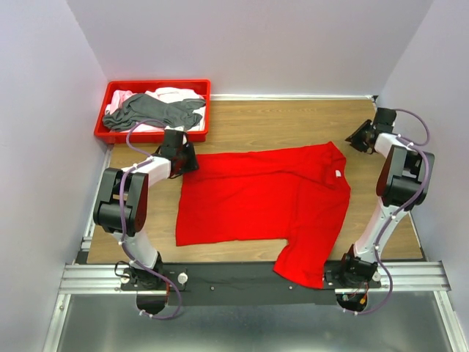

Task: Fold and stack the t-shirts
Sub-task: Fold the tshirt

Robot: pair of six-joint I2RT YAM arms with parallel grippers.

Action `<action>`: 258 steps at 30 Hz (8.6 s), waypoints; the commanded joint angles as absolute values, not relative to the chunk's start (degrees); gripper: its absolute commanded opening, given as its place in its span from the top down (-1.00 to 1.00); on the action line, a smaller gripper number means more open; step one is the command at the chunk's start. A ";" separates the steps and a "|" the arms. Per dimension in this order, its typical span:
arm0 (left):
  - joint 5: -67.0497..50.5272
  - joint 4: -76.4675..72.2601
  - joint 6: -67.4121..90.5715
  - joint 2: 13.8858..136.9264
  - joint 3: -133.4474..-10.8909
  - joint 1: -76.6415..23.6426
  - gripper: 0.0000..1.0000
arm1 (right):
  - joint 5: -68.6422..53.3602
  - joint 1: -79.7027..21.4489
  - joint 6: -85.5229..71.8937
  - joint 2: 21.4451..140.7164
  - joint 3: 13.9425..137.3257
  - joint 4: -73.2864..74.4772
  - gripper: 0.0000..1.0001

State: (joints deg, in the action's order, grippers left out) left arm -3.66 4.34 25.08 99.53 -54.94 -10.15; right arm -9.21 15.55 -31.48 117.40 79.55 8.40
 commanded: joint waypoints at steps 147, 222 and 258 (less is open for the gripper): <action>5.45 3.69 17.84 60.64 -39.11 -11.34 -0.62 | -13.00 6.59 -39.73 77.96 33.75 10.38 -0.10; 4.66 3.78 17.23 62.14 -39.46 -11.60 -0.59 | -10.02 -1.06 -33.31 88.59 45.44 16.26 0.56; 7.21 5.27 16.79 60.73 -39.55 -11.60 -0.59 | 15.82 -0.70 -33.66 76.20 43.50 39.20 0.58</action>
